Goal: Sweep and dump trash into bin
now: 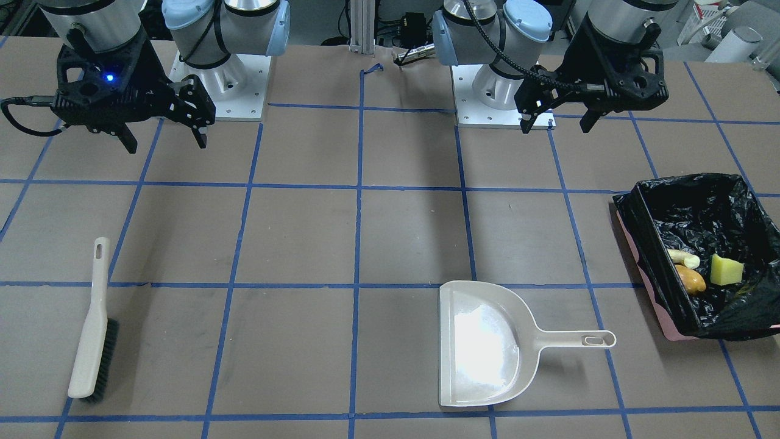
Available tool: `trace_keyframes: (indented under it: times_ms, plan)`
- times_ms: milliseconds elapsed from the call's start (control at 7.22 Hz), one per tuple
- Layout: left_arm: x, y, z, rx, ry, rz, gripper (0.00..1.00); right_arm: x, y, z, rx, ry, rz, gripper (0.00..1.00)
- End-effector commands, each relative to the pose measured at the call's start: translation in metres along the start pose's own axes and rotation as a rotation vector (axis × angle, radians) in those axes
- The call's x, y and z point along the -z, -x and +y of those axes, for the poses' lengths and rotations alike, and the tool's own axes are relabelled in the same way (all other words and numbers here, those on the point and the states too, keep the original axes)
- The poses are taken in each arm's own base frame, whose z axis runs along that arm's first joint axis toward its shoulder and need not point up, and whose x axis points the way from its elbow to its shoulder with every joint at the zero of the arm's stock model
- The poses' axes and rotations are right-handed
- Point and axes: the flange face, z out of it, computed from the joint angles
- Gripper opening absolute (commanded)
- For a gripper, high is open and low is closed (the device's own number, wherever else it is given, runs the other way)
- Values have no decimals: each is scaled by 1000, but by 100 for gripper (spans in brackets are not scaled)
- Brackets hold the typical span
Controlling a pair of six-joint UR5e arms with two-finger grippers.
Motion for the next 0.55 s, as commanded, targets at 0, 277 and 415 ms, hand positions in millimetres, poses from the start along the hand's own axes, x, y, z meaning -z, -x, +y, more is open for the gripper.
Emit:
trace_keyframes:
  times_ms: [0,277,415]
  plan:
    - [-1,0,-1,2,2,0,100,-1,0,0,0,3,0,100]
    - [-1,0,-1,0,3,0,100,-2,0,1,1,5,-1,100]
    - [-1,0,0,0,3,0,100,-2,0,1,0,4,-2,100]
